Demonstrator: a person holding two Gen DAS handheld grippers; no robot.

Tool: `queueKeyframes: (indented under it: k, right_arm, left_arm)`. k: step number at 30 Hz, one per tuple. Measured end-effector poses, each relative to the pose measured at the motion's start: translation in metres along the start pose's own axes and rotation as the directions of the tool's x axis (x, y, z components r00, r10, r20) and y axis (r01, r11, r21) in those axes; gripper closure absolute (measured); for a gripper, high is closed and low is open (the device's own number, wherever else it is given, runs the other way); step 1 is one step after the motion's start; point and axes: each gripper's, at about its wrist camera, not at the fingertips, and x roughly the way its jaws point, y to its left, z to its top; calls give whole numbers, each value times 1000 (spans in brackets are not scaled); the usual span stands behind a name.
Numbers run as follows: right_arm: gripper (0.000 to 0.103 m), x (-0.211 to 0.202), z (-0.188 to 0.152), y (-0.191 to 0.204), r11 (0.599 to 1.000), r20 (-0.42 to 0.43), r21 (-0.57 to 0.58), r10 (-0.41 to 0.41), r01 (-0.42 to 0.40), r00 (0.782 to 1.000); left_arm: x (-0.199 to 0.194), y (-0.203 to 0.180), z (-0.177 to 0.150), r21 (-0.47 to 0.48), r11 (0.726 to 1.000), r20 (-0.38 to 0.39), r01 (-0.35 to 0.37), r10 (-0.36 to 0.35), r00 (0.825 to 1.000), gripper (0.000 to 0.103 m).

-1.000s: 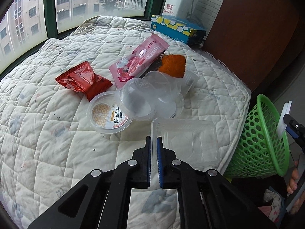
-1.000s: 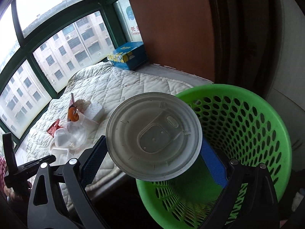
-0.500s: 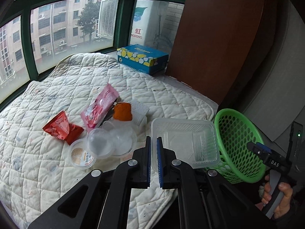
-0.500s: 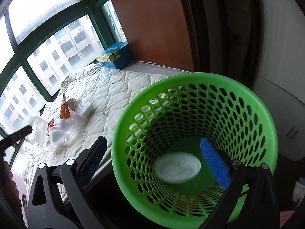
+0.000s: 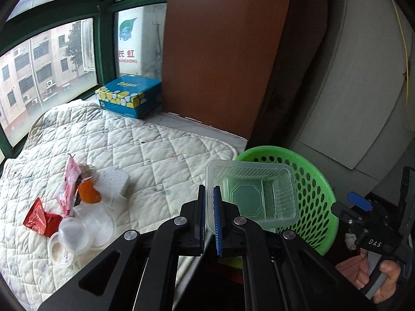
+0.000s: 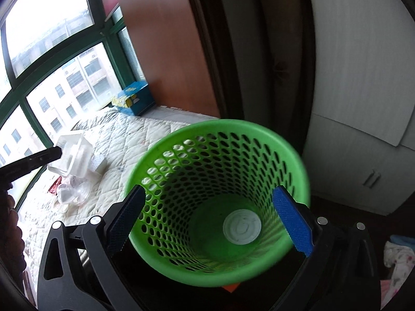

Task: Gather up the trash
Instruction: 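Lower the clear tray into the green basket and open the left tool, then move the left tool back to the bed and grasp the clear round bowl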

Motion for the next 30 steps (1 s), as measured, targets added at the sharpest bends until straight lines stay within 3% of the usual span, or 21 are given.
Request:
queueKeyframes:
  k: [14, 16, 18, 30]
  right_arm:
    - [6, -16, -7, -32, 997, 41, 80, -10, 7, 999]
    - [6, -16, -7, -35, 996, 40, 87, -9, 5, 999]
    - [6, -18, -9, -36, 996, 40, 90, -14, 10, 999]
    - [6, -21, -7, -30, 997, 51, 76, -6, 2, 999]
  left_arm:
    - [60, -75, 2, 128, 989, -116, 70, -55, 992, 96]
    - [63, -81, 0, 135, 987, -120, 84, -68, 990, 85]
    - [64, -87, -3, 146, 986, -112, 78, -62, 992, 65]
    - [49, -73, -5, 122, 990, -81, 72, -62, 995, 55]
